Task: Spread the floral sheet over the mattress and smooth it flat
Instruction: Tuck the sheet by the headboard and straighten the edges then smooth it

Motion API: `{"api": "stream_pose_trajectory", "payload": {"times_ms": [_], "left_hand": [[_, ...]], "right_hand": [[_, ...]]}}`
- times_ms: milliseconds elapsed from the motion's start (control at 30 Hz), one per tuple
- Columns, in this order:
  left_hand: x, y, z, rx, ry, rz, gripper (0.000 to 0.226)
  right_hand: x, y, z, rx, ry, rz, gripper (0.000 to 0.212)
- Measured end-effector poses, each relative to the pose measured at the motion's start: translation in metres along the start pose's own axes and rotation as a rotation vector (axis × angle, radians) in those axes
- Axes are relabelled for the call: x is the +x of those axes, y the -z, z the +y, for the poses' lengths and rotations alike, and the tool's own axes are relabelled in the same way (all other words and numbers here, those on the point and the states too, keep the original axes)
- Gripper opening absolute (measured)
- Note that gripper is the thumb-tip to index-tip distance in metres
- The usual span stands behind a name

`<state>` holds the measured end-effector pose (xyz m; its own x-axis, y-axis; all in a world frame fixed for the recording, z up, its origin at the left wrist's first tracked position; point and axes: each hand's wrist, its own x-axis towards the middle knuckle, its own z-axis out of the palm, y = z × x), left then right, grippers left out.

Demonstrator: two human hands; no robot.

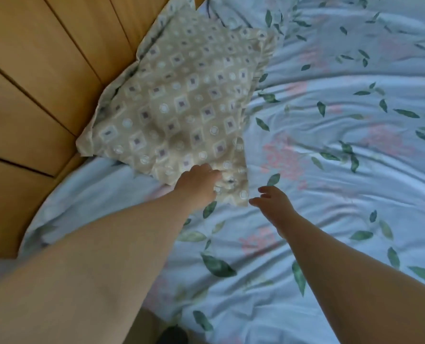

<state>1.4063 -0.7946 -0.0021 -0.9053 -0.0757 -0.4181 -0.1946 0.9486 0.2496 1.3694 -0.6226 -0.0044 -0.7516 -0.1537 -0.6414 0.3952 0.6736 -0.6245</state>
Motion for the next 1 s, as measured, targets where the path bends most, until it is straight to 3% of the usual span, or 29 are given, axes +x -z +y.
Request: {"api": "stream_pose_trajectory", "payload": {"times_ms": [167, 233, 367, 533, 733, 900, 1000], "left_hand": [[-0.043, -0.093, 0.044, -0.027, 0.026, -0.179, 0.043], [-0.061, -0.126, 0.062, 0.025, -0.019, -0.236, 0.043], [-0.073, -0.158, 0.086, 0.11, -0.096, -0.177, 0.038], [-0.064, -0.179, 0.106, 0.108, -0.039, -0.132, 0.035], [-0.06, -0.185, 0.114, 0.183, -0.075, -0.041, 0.026], [-0.067, -0.17, 0.113, 0.09, -0.11, -0.126, 0.011], [-0.072, -0.161, 0.113, 0.005, -0.135, -0.256, 0.007]], "right_hand": [[-0.028, 0.012, 0.091, -0.747, 0.021, -0.14, 0.051], [-0.041, 0.018, 0.127, -0.871, 0.017, -0.221, 0.055], [-0.039, 0.033, 0.163, -0.92, 0.038, -0.187, 0.06], [-0.023, 0.021, 0.19, -0.948, 0.133, -0.138, 0.064], [-0.021, 0.014, 0.21, -1.066, 0.287, 0.011, 0.03], [-0.029, 0.027, 0.203, -1.123, 0.374, -0.021, 0.028], [-0.034, 0.032, 0.202, -1.181, 0.345, -0.162, 0.033]]}}
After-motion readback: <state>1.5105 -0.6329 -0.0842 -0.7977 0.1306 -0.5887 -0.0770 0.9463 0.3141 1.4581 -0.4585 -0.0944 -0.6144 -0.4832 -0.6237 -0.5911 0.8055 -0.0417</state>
